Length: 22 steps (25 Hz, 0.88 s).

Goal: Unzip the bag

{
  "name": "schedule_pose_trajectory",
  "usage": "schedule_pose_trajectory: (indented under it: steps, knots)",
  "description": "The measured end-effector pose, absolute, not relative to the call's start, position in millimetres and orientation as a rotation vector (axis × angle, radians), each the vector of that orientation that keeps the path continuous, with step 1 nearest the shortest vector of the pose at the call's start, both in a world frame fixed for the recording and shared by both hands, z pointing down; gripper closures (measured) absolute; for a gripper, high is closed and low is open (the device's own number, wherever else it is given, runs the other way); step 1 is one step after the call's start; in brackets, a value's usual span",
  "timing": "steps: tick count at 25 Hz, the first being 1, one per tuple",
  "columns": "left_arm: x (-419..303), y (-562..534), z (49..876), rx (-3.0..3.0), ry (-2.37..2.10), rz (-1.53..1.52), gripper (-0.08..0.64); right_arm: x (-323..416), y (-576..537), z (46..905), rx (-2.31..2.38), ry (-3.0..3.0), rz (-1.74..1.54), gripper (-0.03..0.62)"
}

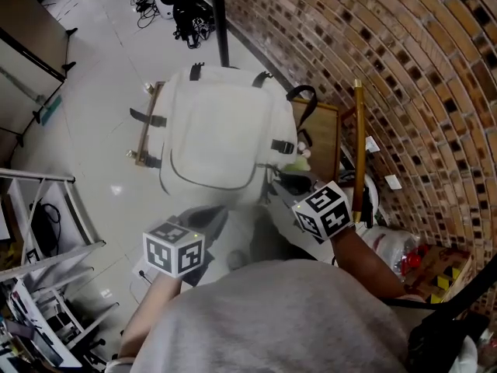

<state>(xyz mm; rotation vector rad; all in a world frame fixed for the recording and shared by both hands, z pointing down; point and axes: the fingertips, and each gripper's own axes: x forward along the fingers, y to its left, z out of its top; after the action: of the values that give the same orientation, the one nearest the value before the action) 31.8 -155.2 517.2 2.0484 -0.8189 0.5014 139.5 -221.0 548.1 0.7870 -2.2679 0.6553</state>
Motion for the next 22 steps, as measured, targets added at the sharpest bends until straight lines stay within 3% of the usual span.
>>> schedule_pose_trajectory:
  steps: [1, 16, 22]
  knots:
    - [29.8, -153.7, 519.0, 2.04, -0.822, 0.499, 0.558, 138.9, -222.1, 552.8, 0.783, -2.259, 0.656, 0.488]
    - [18.6, -146.1, 531.6, 1.992, -0.82, 0.505, 0.558, 136.5, -246.9, 602.7, 0.808, -2.144, 0.563, 0.491]
    - [15.2, -141.9, 532.7, 1.969, -0.838, 0.498, 0.558, 136.9, -243.0, 600.6, 0.792, -2.137, 0.552, 0.549]
